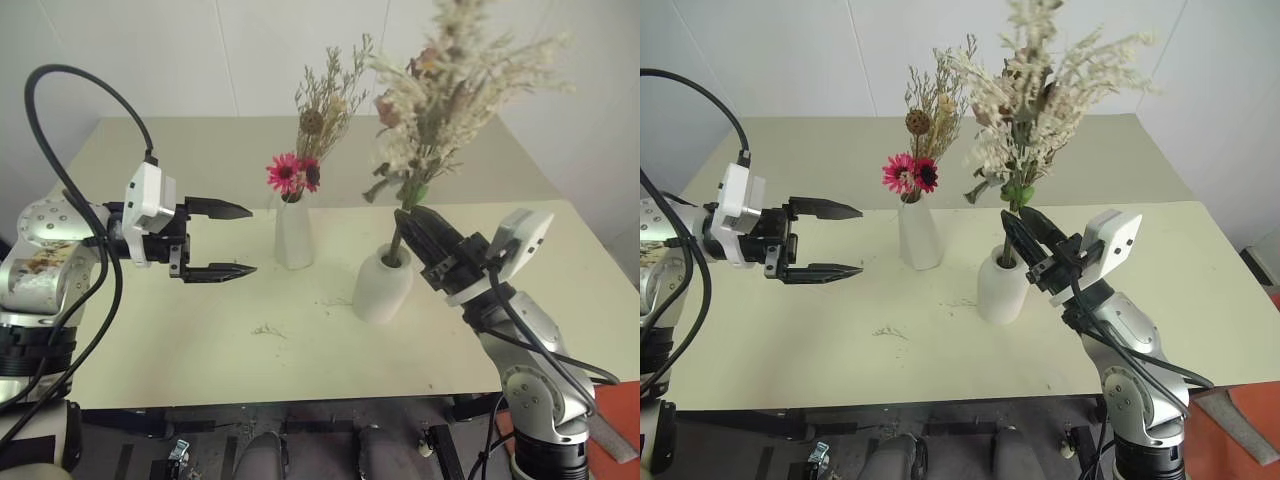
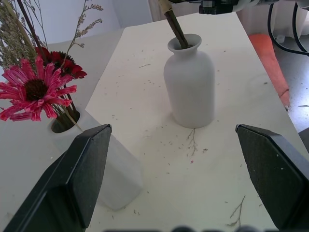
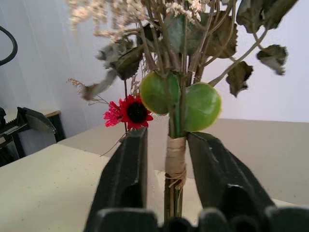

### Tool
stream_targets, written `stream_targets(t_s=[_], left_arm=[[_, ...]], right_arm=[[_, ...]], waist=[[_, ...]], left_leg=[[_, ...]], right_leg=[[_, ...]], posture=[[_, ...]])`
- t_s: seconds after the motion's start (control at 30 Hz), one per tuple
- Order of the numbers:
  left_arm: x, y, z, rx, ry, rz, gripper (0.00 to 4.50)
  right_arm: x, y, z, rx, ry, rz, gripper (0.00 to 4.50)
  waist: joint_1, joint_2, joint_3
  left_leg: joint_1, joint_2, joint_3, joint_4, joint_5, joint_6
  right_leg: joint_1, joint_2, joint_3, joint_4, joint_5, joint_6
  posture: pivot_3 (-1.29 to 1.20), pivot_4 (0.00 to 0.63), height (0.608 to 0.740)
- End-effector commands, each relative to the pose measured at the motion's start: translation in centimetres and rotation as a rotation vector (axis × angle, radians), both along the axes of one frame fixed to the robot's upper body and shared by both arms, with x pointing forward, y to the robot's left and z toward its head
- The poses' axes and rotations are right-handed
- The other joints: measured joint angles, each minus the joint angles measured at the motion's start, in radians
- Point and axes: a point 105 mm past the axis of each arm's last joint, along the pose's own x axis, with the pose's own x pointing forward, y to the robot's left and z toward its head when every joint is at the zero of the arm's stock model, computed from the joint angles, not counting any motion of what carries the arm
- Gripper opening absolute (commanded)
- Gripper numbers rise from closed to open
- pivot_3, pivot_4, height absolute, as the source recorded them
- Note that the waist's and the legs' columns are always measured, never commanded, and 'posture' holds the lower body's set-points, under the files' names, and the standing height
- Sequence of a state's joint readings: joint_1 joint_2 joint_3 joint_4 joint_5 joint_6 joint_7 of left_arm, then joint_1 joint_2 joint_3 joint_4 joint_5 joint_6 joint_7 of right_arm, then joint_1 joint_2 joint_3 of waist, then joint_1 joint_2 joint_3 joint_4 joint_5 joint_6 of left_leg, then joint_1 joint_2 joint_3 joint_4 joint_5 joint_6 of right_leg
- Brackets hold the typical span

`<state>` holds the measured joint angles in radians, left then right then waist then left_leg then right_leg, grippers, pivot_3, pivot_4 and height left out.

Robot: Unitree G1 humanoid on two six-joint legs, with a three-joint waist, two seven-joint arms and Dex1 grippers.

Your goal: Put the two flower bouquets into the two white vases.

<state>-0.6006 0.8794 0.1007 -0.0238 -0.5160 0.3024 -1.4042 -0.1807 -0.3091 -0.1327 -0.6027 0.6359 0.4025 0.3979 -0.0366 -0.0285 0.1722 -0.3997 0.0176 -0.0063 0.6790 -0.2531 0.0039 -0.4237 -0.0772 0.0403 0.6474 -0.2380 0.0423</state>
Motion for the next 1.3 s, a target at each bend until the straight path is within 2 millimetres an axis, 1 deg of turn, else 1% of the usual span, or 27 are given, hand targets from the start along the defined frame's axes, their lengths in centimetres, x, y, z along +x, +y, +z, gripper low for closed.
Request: stream_targets(t_s=[0.03,0.1,0.13,0.17,0.2,0.47,0.53,0.6,0.63,0.77,0.8,0.87,0.93,1.0,1.07,1.17,1.3], left_arm=[[-0.1,-0.1,1.1,-0.011,-0.055,-0.016,4.50],[0.0,-0.2,1.2,-0.018,-0.054,-0.022,4.50],[0.0,-0.2,1.1,-0.020,-0.054,-0.024,4.50],[0.0,-0.3,1.1,-0.021,-0.053,-0.026,4.50],[0.0,-0.3,1.1,-0.021,-0.053,-0.029,4.50],[0.1,-0.4,0.9,-0.024,-0.048,-0.033,4.50],[0.1,-0.3,0.9,-0.025,-0.048,-0.032,4.50],[0.1,-0.3,0.8,-0.026,-0.046,-0.030,4.50],[0.1,-0.2,0.8,-0.026,-0.045,-0.027,4.50],[-0.2,0.9,0.8,-0.022,-0.038,0.012,4.50],[-0.2,1.4,0.8,-0.018,-0.036,0.034,4.50],[-0.2,2.2,0.6,-0.009,-0.032,0.065,4.50],[-0.4,3.1,0.6,0.001,-0.029,0.098,4.50],[-0.5,3.7,0.6,0.004,-0.030,0.117,4.50],[-0.6,4.1,0.7,0.007,-0.034,0.139,4.50],[-0.9,4.5,0.7,0.009,-0.035,0.161,4.50],[-1.1,4.7,0.4,0.009,-0.029,0.176,4.50]], right_arm=[[-1.7,0.0,1.0,-0.027,-0.069,0.031,3.09],[-2.2,-0.1,0.5,-0.059,-0.055,0.044,3.74],[-2.3,-0.1,0.2,-0.068,-0.047,0.045,3.99],[-2.5,-0.2,0.0,-0.071,-0.039,0.046,4.38],[-2.7,-0.3,-0.1,-0.070,-0.030,0.053,4.45],[-3.8,-1.2,-0.8,-0.095,-0.001,0.061,4.45],[-4.1,-1.7,-1.0,-0.124,0.004,0.058,4.45],[-4.4,-2.6,-1.1,-0.156,0.015,0.052,4.45],[-4.7,-3.2,-1.2,-0.186,0.018,0.048,4.45],[-5.1,-8.0,-0.9,-0.322,0.054,-0.029,4.45],[-5.0,-9.4,-0.7,-0.366,0.061,-0.062,4.45],[-5.0,-11.7,-0.1,-0.437,0.072,-0.104,4.45],[-5.1,-13.8,0.9,-0.512,0.078,-0.130,4.45],[-5.1,-14.8,1.7,-0.550,0.081,-0.135,4.45],[-5.2,-15.4,2.4,-0.605,0.087,-0.115,4.45],[-5.2,-16.0,3.0,-0.655,0.100,-0.091,4.45],[-5.2,-16.3,3.3,-0.670,0.113,-0.070,4.45]], waist=[[0.001,0.000,0.000],[0.001,0.000,0.000],[0.002,0.000,0.000],[0.002,0.000,0.000],[0.002,0.000,0.000],[0.002,0.000,0.000],[0.003,0.000,0.000],[0.006,0.000,0.000],[0.009,0.000,0.000],[0.021,-0.001,0.000],[0.020,-0.001,-0.001],[0.020,-0.001,-0.001],[0.019,-0.001,-0.001],[0.019,-0.001,-0.001],[0.021,-0.001,-0.001],[0.021,-0.001,-0.001],[0.022,-0.001,0.000]], left_leg=[[0.000,0.000,0.000,0.000,0.000,0.000],[0.000,0.000,0.000,0.000,0.000,0.000],[0.000,0.000,0.000,0.000,0.000,0.000],[0.000,0.000,0.000,0.000,0.000,0.000],[0.000,0.000,0.000,0.000,0.000,0.000],[0.001,0.000,0.000,0.000,0.000,0.000],[0.001,0.000,0.000,0.000,0.000,0.000],[0.001,0.000,0.000,0.000,0.000,0.000],[0.001,0.000,0.000,0.000,0.000,0.000],[0.001,0.000,0.001,0.000,0.000,0.000],[0.001,0.000,0.001,0.000,0.000,0.000],[0.002,0.000,0.001,0.000,0.000,0.000],[0.003,0.000,0.002,0.000,0.000,0.000],[0.004,0.000,0.003,0.000,0.000,0.000],[0.005,0.001,0.003,0.000,0.000,0.000],[0.005,0.001,0.003,0.000,0.000,0.000],[0.005,0.001,0.003,0.000,0.000,0.000]], right_leg=[[0.000,0.000,0.000,0.000,0.000,0.000],[0.000,0.000,0.000,0.000,0.000,0.000],[0.000,0.000,0.000,0.000,0.000,0.000],[0.000,0.000,0.000,0.000,0.000,0.000],[0.001,0.000,0.000,0.000,0.000,0.000],[0.001,0.000,0.000,0.000,0.000,0.000],[0.001,0.000,0.000,0.000,0.000,0.000],[0.001,0.000,0.000,0.000,0.000,0.000],[0.001,0.000,0.000,0.000,0.000,0.000],[0.002,0.000,0.001,-0.001,0.000,0.000],[0.002,0.000,0.000,-0.001,0.000,0.000],[0.003,0.000,0.001,-0.001,0.000,0.000],[0.003,0.000,0.001,0.000,0.000,0.000],[0.004,0.000,0.002,-0.001,0.000,0.000],[0.005,0.000,0.002,-0.001,0.000,0.000],[0.005,0.000,0.002,-0.001,0.000,0.000],[0.005,0.000,0.002,-0.001,0.000,0.000]], posture=[[0.00,0.150,0.740],[0.00,0.150,0.740],[0.00,0.150,0.740],[0.00,0.150,0.740],[0.00,0.150,0.740],[0.00,0.150,0.740],[0.00,0.150,0.740],[0.00,0.150,0.740],[0.00,0.150,0.740],[0.00,0.150,0.740],[0.00,0.150,0.740],[0.00,0.150,0.740],[0.00,0.150,0.740],[0.00,0.150,0.740],[0.00,0.150,0.740],[0.00,0.150,0.740],[0.00,0.150,0.740]])
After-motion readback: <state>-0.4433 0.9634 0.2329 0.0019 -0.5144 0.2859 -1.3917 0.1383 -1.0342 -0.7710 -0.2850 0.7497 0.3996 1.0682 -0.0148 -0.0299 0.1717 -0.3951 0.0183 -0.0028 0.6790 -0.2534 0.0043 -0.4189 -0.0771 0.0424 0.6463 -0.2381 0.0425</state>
